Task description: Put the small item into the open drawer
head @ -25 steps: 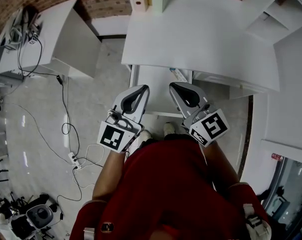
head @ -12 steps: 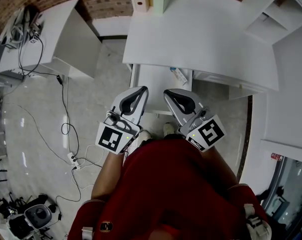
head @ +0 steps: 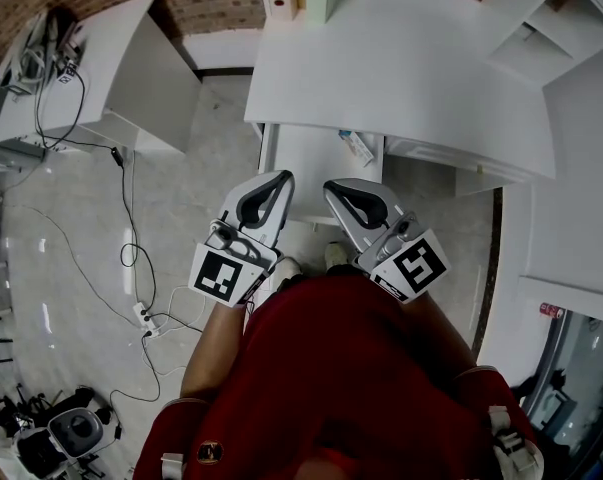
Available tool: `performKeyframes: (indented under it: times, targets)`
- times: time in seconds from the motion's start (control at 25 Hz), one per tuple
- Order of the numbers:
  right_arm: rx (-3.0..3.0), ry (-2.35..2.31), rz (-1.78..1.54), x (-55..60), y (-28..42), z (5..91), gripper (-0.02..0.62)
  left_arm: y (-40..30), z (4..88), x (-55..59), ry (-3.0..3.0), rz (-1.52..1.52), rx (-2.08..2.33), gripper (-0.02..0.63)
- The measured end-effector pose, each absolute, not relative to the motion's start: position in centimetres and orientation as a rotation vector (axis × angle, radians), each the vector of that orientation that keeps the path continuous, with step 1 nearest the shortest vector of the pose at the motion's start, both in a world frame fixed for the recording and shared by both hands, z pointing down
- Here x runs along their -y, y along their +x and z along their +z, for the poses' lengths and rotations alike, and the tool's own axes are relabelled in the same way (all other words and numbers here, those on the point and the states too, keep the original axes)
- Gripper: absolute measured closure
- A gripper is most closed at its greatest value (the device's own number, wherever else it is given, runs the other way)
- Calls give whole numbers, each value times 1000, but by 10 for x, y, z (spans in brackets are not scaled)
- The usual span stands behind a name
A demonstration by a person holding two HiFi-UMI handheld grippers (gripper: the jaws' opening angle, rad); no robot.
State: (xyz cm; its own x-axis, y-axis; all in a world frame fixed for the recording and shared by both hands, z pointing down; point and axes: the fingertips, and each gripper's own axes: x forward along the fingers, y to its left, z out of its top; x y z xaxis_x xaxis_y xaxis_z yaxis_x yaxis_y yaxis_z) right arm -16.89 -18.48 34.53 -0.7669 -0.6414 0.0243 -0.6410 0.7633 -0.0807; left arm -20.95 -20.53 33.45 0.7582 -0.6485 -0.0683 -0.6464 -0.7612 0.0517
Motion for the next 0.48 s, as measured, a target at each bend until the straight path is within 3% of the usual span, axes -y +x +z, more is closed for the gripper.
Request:
performKeyframes:
  times: [0.48]
  targets:
    - [-2971,-1075,-141,178,-174,355,584,-217,340,202,2901,-133,1091,606]
